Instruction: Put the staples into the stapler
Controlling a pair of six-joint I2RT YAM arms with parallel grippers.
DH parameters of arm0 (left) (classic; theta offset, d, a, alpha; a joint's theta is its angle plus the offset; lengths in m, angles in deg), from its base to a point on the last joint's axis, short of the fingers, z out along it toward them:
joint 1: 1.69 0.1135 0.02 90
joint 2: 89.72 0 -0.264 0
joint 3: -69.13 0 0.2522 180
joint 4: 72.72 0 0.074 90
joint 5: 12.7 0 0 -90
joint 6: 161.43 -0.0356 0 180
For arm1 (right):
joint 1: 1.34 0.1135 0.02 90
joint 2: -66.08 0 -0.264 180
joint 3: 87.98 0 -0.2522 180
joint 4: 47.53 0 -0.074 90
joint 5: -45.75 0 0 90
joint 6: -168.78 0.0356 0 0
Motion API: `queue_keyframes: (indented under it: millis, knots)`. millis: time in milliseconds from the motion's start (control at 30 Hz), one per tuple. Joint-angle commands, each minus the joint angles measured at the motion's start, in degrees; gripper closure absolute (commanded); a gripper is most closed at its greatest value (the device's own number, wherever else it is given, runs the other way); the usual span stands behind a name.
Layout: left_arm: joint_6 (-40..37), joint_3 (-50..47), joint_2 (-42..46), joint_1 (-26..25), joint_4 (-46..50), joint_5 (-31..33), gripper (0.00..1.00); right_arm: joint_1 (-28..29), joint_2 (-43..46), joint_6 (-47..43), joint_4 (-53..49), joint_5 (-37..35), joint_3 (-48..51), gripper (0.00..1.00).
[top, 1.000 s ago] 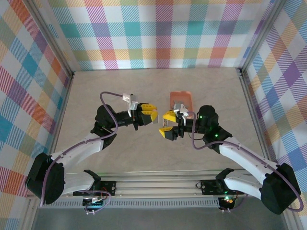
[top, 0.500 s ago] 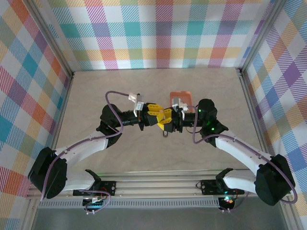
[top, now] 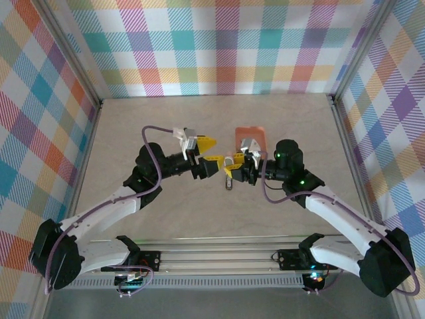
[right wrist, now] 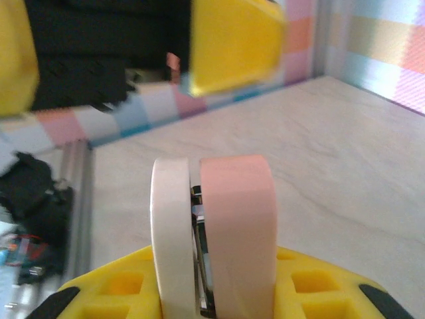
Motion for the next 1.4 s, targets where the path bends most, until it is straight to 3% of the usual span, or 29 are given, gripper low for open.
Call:
queue_keyframes:
  millis: [0,167,267,533,833,1033,1267,1367]
  knots:
    - [-1.32,1.08,1.79,-0.36,11.98,9.49,0.21,0.88,0.72,-7.80,-8.22,-12.92,-0.47,0.73]
    - [1.40,1.92,-0.83,-0.45,17.81,10.66,0.24,4.63,-0.37,-10.60,-9.72,-23.34,-1.26,0.71]
    - [4.92,2.36,-3.00,-0.62,17.15,9.18,0.26,6.49,-1.22,-12.04,-9.35,-25.59,-1.71,0.71]
    - [8.89,6.45,-8.33,-3.48,17.61,6.24,0.27,9.04,-4.13,-14.02,-9.07,-28.47,-2.82,0.71]
    - [12.48,9.81,-11.55,-4.86,24.18,11.49,0.33,10.24,-4.87,-14.16,-6.60,-31.18,-2.73,0.71]
    - [13.57,11.30,-14.06,-5.79,24.58,11.31,0.36,10.27,-4.46,-13.98,-3.81,-31.00,-1.79,0.71]
    - [14.81,12.15,-15.97,-6.16,22.63,10.11,0.56,10.26,-4.24,-13.59,-2.28,-30.26,-1.45,0.71]
    - [14.73,12.32,-15.78,-6.12,22.13,10.00,0.69,10.29,-4.34,-13.56,-2.29,-30.43,-1.19,0.71]
